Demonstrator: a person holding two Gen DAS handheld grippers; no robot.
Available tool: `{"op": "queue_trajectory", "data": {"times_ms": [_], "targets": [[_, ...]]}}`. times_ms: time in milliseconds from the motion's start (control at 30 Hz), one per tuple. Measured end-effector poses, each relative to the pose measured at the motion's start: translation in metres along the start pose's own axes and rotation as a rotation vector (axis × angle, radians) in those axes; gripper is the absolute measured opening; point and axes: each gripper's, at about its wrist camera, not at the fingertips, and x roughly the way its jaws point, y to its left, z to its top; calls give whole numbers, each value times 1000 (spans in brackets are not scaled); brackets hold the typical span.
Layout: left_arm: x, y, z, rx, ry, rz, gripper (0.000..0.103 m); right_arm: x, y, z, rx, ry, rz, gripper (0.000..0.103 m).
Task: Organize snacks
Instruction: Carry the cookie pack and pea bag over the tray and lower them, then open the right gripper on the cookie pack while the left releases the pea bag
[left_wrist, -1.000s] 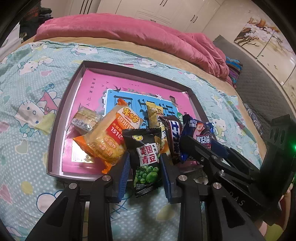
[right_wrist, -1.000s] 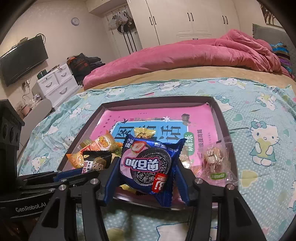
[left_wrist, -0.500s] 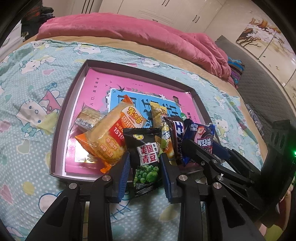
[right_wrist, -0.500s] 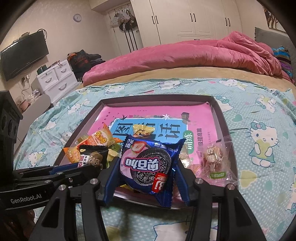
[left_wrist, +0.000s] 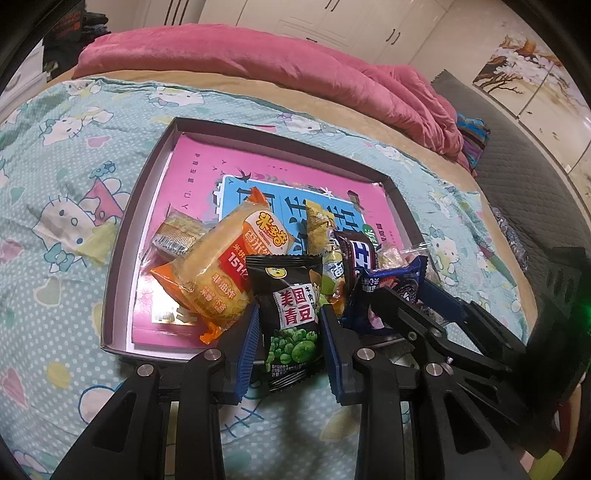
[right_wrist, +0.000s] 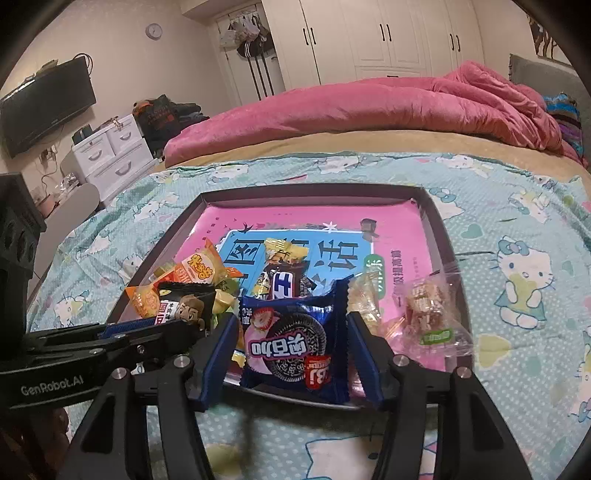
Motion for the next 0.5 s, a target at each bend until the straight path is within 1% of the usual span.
{"op": "queue_trajectory", "data": {"times_ms": [67,267,433,500], "targets": [[0,0,0,1,0,4,34,-5,0,-1,-6,-7,-2,63],[0,1,1,0,0,13,35,-23,4,-7,-57,-40,-22,64],[-2,1,2,9,-2,30,35,-29,14,-12,-89,-38,51,64],[-2,2,3,8,-2,32,35,-25,17,-13,-96,-20,57,64]]}}
